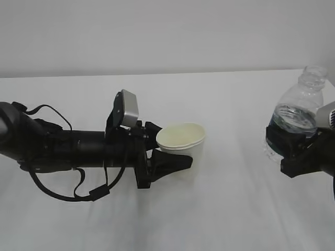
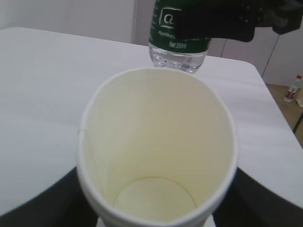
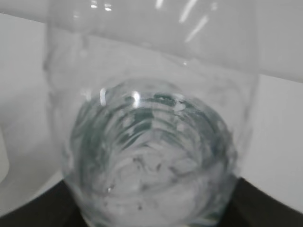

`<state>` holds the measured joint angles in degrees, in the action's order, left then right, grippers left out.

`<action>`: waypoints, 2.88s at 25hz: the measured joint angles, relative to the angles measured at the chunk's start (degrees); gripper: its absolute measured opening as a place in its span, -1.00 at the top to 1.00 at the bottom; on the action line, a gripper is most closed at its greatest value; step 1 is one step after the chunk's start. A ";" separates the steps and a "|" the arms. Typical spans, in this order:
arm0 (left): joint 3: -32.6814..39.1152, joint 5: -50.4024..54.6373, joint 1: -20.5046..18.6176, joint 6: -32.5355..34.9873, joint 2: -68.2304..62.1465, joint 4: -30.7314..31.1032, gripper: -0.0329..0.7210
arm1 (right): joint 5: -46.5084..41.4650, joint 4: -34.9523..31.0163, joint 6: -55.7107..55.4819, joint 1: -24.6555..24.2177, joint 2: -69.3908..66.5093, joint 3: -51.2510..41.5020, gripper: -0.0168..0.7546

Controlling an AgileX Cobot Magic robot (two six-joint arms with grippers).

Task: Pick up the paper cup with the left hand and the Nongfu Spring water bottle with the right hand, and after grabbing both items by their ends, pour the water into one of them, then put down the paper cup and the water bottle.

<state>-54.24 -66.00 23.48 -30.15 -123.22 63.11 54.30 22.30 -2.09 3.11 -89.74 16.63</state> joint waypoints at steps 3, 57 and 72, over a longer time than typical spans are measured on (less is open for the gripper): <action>-0.20 0.81 1.03 -2.21 0.00 0.78 -0.31 | -0.14 -0.60 -1.16 0.00 0.50 0.00 -0.13; -6.13 6.87 9.29 -6.39 0.00 3.65 -0.29 | -16.02 2.14 6.68 0.00 4.70 4.01 -0.13; -8.14 8.75 9.87 -6.39 0.00 6.34 -0.29 | -16.30 -0.29 20.05 0.00 4.70 4.01 -0.13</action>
<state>-62.38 -57.24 33.35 -36.54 -123.22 69.45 38.00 22.01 17.97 3.11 -85.05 20.64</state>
